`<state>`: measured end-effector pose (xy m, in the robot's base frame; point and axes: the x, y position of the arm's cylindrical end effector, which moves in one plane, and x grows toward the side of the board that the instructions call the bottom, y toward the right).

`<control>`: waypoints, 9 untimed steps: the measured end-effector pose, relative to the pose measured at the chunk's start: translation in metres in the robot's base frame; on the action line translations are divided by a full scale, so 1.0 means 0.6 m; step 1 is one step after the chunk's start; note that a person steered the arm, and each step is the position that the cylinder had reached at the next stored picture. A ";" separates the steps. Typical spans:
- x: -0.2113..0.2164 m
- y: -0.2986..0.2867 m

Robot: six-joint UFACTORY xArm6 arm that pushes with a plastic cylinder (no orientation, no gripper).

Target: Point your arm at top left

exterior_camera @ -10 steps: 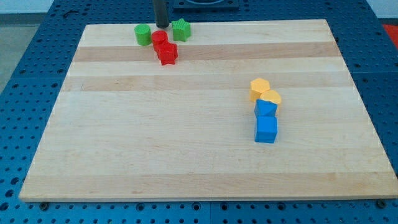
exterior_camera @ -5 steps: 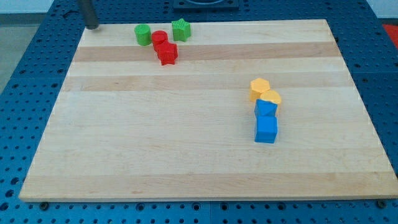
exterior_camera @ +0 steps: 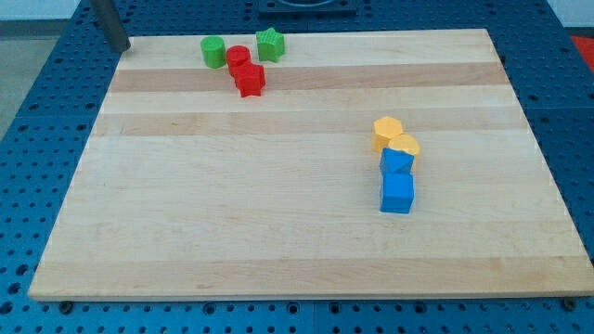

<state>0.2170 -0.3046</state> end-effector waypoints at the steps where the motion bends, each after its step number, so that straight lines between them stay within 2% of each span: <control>1: 0.004 -0.001; 7: 0.025 0.000; 8: 0.011 0.016; 9: 0.009 0.074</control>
